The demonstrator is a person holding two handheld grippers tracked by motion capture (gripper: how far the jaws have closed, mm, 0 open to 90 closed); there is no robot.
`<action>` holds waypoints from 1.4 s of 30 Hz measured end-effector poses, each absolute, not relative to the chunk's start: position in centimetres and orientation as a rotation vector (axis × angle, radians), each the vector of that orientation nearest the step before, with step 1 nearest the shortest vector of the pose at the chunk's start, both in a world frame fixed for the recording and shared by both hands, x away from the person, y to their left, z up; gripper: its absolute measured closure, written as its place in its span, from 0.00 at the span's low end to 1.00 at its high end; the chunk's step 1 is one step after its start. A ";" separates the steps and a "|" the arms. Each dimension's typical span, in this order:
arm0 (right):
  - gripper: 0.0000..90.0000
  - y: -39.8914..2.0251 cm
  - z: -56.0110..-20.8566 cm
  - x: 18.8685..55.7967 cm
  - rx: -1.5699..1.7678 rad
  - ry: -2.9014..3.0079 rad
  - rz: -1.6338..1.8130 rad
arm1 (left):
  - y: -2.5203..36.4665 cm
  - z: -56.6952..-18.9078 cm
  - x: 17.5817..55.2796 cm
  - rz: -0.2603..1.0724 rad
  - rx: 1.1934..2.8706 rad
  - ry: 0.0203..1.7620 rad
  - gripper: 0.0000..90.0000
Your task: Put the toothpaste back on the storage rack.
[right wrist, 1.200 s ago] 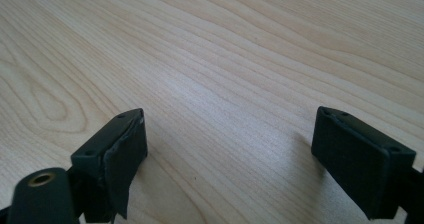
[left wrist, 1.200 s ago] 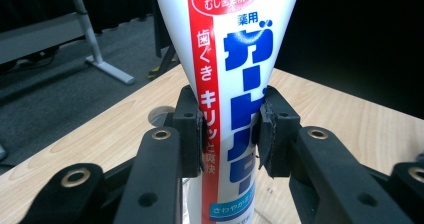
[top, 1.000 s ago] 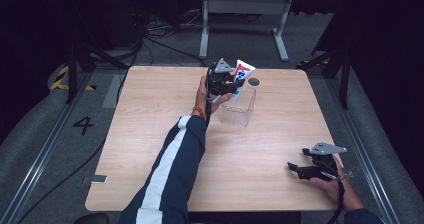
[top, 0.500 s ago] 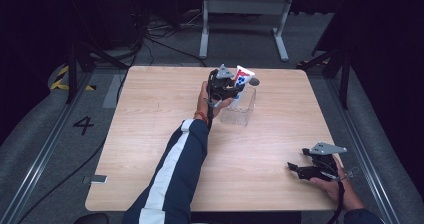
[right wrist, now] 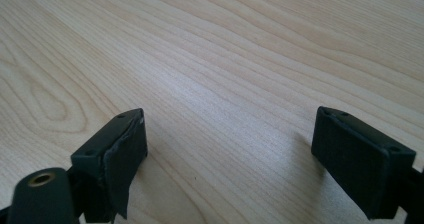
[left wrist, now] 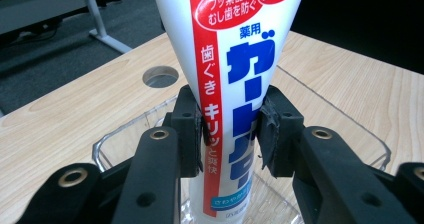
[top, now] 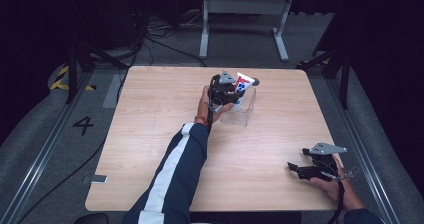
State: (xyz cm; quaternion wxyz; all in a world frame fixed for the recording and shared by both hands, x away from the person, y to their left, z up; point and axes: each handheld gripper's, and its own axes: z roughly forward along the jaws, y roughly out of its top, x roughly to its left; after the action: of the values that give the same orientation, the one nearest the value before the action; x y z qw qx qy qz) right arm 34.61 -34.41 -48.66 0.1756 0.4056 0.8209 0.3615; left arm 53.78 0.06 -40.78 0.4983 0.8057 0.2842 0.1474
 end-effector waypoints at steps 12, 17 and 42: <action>0.16 -34.4 -48.7 34.6 1.147 2.326 1.024 | 0.2 -41.6 53.3 0.365 2.000 0.693 0.71; 0.16 -34.4 -48.7 34.6 1.147 2.325 1.024 | 0.3 -41.8 53.2 0.365 2.018 0.700 0.70; 0.16 -34.4 -48.7 34.6 1.149 2.326 1.024 | 1.7 -41.1 52.0 0.396 1.965 0.714 0.53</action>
State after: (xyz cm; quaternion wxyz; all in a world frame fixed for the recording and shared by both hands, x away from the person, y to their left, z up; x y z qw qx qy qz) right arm 34.61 -34.41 -48.67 0.1755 0.4055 0.8211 0.3615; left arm 52.04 1.65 -41.07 0.4855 0.8072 0.2935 0.1628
